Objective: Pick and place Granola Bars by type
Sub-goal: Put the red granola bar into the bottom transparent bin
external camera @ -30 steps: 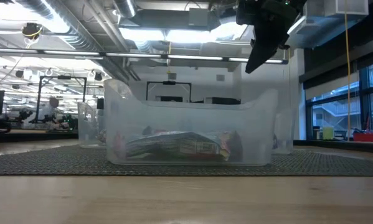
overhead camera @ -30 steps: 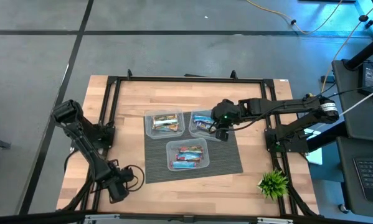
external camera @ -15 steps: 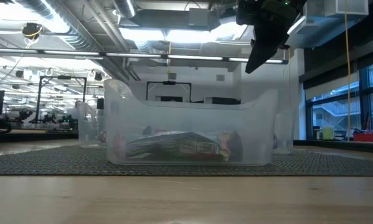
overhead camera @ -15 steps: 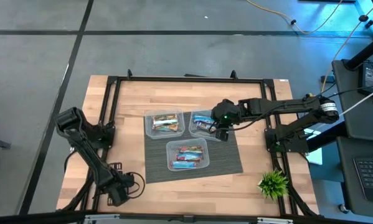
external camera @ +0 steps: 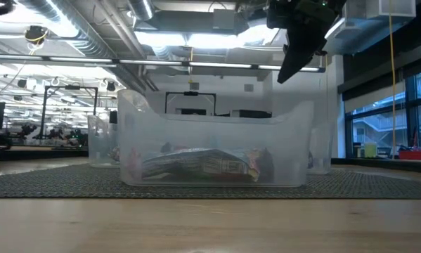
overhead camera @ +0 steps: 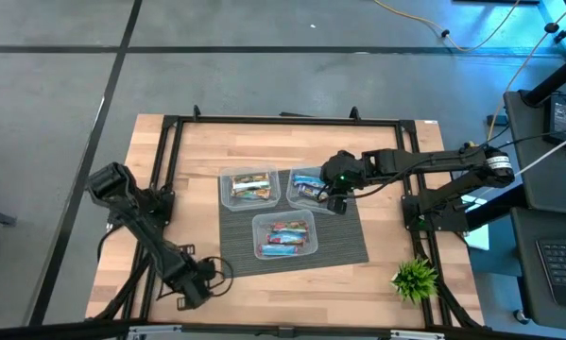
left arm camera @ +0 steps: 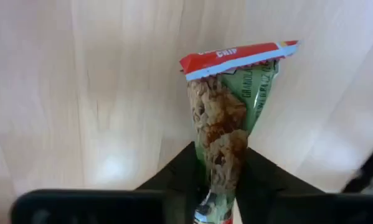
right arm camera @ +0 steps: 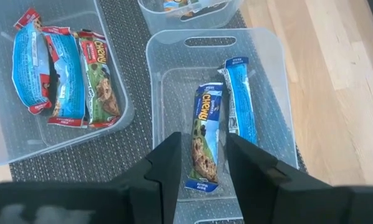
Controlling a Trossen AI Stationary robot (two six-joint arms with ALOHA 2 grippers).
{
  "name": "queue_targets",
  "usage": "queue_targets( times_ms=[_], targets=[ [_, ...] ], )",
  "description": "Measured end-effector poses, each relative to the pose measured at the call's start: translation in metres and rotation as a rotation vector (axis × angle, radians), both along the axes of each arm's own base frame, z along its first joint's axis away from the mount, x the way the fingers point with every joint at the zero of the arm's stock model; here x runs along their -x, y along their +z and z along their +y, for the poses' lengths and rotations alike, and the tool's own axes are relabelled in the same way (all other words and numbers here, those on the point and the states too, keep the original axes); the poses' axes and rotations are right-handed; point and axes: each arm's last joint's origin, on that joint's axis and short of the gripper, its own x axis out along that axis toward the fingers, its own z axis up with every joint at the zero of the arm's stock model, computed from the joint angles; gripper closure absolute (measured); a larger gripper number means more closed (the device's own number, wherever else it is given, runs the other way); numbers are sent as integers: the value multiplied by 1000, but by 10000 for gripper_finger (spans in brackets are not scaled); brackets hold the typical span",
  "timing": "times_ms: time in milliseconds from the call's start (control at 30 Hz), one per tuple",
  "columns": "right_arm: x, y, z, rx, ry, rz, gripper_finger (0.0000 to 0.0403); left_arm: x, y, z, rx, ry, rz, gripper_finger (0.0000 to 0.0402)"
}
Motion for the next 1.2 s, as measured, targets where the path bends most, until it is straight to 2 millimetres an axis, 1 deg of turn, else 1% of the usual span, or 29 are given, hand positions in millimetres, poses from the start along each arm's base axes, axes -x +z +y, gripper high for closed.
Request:
queue_targets(
  times_ms=[67, 133, 267, 333, 500, 600, 700, 767, 867, 1000, 1200],
  targets=[
    [0, 0, 0, 0, 0, 2, 272, -9, 7, 4, 17, 17, -15, 344],
    [0, 0, 0, 1, 1, 4, 272, -21, 18, 9, 53, 33, -47, 356],
    [1, 0, 0, 1, 1, 9, 272, -49, 44, 27, 75, 84, -174, 365],
    [1, 0, 0, 1, 1, 10, 272, -62, 60, 39, 60, 115, -273, 365],
    [1, -1, 0, -1, -1, 10, 272, -98, 96, 77, -57, 199, -500, 359],
    [1, -1, 0, -1, -2, 11, 272, -121, 116, 96, -57, 190, -642, 360],
    [1, -1, 0, -2, -3, 16, 272, -144, 127, 112, -47, 155, -788, 366],
    [2, -1, 0, -4, -6, 21, 272, -156, 128, 121, -57, 134, -860, 370],
    [4, -2, 0, -14, -23, 42, 272, -173, 123, 130, -59, 90, -927, 371],
    [10, -5, 0, -17, -28, 108, 272, -186, 106, 135, -50, 53, -902, 368],
    [18, -9, 0, -50, -97, 193, 272, -196, 77, 133, -15, 28, -807, 366]
  ],
)
